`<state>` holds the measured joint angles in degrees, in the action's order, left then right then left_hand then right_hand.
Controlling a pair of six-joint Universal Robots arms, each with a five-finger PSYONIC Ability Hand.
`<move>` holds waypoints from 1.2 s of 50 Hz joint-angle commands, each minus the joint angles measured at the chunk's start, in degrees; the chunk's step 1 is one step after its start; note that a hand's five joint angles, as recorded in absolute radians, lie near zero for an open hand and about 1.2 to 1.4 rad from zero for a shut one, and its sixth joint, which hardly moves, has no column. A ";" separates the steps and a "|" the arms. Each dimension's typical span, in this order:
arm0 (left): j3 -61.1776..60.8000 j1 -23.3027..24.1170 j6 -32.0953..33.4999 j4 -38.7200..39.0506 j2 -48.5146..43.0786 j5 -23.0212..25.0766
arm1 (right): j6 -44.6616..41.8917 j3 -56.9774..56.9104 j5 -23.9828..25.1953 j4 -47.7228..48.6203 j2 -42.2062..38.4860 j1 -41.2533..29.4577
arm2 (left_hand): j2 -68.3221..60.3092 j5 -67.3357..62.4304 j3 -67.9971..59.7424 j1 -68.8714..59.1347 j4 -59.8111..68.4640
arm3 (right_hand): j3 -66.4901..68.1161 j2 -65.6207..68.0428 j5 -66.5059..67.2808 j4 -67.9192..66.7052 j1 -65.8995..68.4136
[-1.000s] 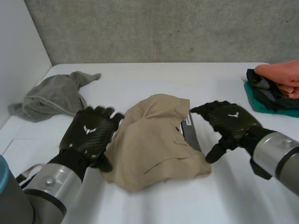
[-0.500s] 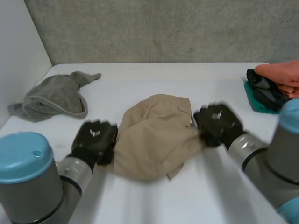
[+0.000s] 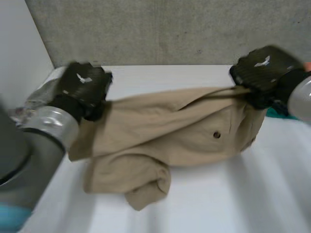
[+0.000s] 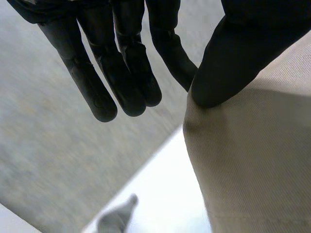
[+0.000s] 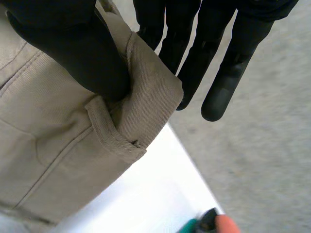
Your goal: Fold the laundry.
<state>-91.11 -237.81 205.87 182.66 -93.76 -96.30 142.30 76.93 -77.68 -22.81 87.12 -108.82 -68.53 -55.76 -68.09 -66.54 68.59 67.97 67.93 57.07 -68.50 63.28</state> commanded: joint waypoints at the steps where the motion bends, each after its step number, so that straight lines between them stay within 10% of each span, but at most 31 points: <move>1: 7.95 -0.29 2.52 0.42 -17.58 -0.03 | 0.00 -2.04 -1.59 0.84 -13.79 -3.94 | -11.47 -14.24 -11.91 -13.46 11.41 | 12.03 12.07 12.93 -11.50 16.72; 10: 31.14 -1.07 2.52 2.00 -28.76 0.06 | 1.40 -10.12 -5.29 11.72 -23.75 -5.00 | -11.47 -14.24 -11.91 -13.46 11.41 | 12.03 12.07 12.93 -11.50 16.72; 21: 53.58 -2.13 2.43 16.67 -29.65 -0.20 | 11.07 -13.74 -7.84 61.28 -19.01 -5.09 | -11.47 -14.24 -11.91 -13.46 11.41 | 12.03 12.07 12.93 -11.50 16.72; 41: 13.17 -1.52 2.17 12.11 -17.25 4.54 | 9.23 1.79 -6.43 21.16 -16.81 -4.38 | -11.47 -14.24 -11.91 -13.46 11.41 | 12.03 12.07 12.93 -11.50 16.72; 60: 14.29 -1.78 2.43 10.79 -35.00 4.72 | 9.13 10.43 -6.87 26.23 -26.38 -4.21 | -10.32 -13.10 -10.77 -12.31 10.26 | 12.03 12.07 12.93 -11.50 16.72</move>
<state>-80.34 -239.27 208.56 193.18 -126.81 -91.89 151.15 87.13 -83.87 0.98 61.55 -113.21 -68.68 -55.76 -68.38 -66.54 68.84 68.47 68.01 58.30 -68.77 63.28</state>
